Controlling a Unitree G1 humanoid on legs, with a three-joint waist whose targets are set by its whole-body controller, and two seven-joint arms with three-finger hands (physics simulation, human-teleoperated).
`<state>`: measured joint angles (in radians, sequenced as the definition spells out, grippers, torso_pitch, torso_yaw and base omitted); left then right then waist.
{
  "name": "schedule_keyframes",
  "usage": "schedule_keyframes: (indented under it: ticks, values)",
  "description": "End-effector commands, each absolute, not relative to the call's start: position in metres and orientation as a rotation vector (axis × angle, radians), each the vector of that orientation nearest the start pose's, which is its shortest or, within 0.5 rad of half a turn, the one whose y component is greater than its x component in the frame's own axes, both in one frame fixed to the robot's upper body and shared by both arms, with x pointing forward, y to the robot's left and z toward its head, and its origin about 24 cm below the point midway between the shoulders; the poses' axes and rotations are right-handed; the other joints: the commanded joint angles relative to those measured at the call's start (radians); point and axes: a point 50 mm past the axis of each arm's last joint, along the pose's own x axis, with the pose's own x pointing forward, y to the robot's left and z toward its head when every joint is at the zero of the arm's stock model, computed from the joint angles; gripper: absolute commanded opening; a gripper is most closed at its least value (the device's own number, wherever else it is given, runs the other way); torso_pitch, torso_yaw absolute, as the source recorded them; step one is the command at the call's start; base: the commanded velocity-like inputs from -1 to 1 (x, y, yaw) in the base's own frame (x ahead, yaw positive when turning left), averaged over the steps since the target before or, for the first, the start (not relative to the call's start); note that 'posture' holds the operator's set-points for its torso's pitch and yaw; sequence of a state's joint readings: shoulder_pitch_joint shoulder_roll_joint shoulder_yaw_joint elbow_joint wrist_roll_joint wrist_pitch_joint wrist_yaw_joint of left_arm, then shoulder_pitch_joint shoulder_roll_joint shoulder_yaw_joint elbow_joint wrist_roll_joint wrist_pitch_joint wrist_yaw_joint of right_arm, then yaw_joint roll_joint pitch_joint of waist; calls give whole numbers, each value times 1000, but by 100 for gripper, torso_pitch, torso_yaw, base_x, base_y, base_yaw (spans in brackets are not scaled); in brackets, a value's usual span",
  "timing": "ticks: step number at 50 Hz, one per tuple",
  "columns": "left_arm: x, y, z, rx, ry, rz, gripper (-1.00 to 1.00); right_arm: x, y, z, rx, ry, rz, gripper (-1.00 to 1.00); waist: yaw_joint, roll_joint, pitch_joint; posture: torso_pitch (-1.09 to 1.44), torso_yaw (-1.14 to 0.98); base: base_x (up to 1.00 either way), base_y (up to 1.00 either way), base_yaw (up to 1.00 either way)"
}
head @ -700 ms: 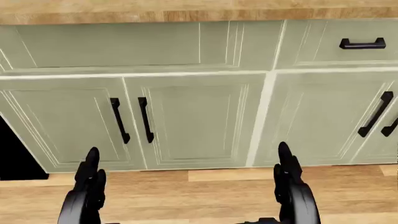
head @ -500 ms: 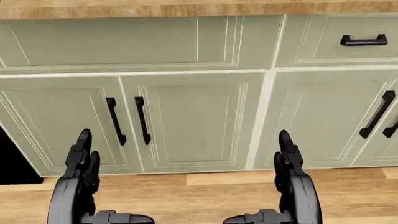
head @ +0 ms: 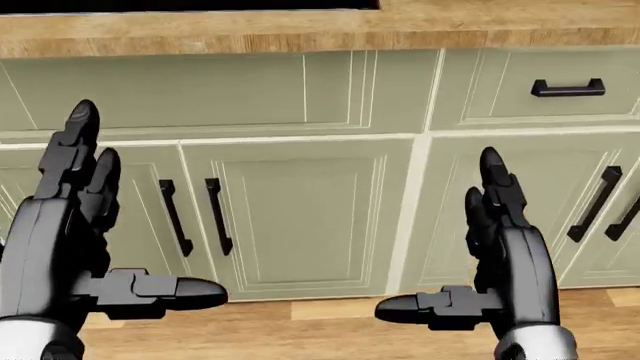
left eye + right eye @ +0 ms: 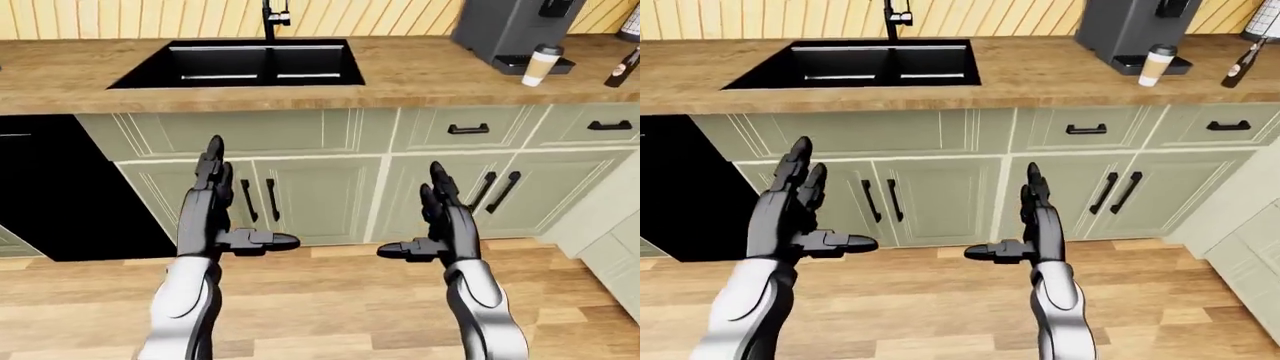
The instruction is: Move the drinks to the dining counter.
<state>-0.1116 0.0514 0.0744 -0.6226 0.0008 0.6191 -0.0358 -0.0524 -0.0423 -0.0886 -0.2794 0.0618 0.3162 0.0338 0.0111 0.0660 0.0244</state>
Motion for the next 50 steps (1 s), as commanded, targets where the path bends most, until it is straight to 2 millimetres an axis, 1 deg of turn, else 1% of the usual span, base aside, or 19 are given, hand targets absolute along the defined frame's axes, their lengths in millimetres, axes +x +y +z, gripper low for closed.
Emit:
schedule_keyframes:
  ticks: [1, 9, 11, 12, 14, 21, 22, 23, 24, 27, 30, 32, 33, 35, 43, 44, 45, 46, 50]
  values:
    - [245, 161, 161, 48, -154, 2, 100, 259, -172, 107, 12, -86, -28, 100, 0, 2, -4, 0, 0, 0, -100, 0]
    - [244, 163, 163, 43, -152, 16, 100, 257, -171, 113, 8, -95, -18, 100, 16, -74, 2, 0, 0, 0, -100, 0]
    - [244, 164, 162, 43, -152, 16, 100, 256, -170, 113, 9, -96, -16, 100, 15, -122, -9, 0, 0, 1, -100, 0]
    - [244, 163, 163, 43, -154, 14, 100, 256, -170, 110, 10, -92, -14, 100, 13, -172, -27, 0, 0, 1, -100, 0]
    - [244, 163, 162, 42, -150, 9, 100, 257, -168, 105, 15, -85, -12, 100, -6, -143, 5, 0, 0, 1, -100, 0]
    - [244, 165, 162, 36, -152, 8, 100, 257, -167, 106, 17, -90, -7, 100, -9, -62, 21, 0, 0, 2, -100, 0]
    - [244, 165, 163, 37, -154, 6, 100, 257, -167, 105, 17, -90, -5, 100, -7, -41, 14, 0, 0, 3, -100, 0]
    - [244, 165, 164, 38, -155, 6, 100, 258, -167, 104, 17, -90, -4, 100, 18, 10, -6, 0, 0, 3, -100, 0]
    - [245, 165, 164, 38, -156, 5, 100, 258, -167, 104, 19, -91, -3, 100, 18, -24, 24, 0, 0, 3, -100, 0]
    - [244, 164, 163, 41, -154, 0, 100, 258, -166, 102, 22, -88, 0, 100, 20, -4, -14, 0, 0, 3, -100, 0]
    - [244, 163, 163, 41, -154, -1, 100, 256, -166, 103, 21, -89, 1, 100, 30, -29, 2, 0, 0, 3, -100, 0]
    - [245, 163, 163, 41, -154, -3, 100, 256, -165, 103, 19, -89, 2, 100, 25, -85, 0, 0, 0, 3, -100, 0]
    - [245, 162, 164, 40, -154, -4, 100, 256, -165, 103, 20, -91, 4, 100, 14, -159, -23, 0, 0, 3, -100, 0]
    - [244, 163, 164, 41, -155, -5, 100, 256, -165, 103, 19, -93, 5, 100, 6, -116, 6, 0, 0, 3, -100, 0]
    - [244, 165, 165, 40, -158, 1, 100, 255, -163, 108, 23, -105, 12, 100, -3, -43, 27, 0, 0, 3, -100, 0]
    - [244, 165, 165, 39, -158, 1, 100, 255, -163, 107, 23, -106, 12, 100, 1, -25, 21, 0, 0, 4, -100, 0]
    - [244, 165, 165, 38, -158, 2, 100, 255, -163, 107, 24, -106, 13, 100, 23, 23, 0, 0, 0, 4, -100, 0]
    - [244, 165, 164, 38, -158, 3, 100, 255, -163, 107, 24, -107, 13, 100, 22, -22, 30, 0, 0, 2, -100, 0]
    - [245, 166, 161, 40, -155, 5, 100, 255, -163, 106, 25, -106, 15, 100, 21, -1, -15, 0, 0, 3, -100, 0]
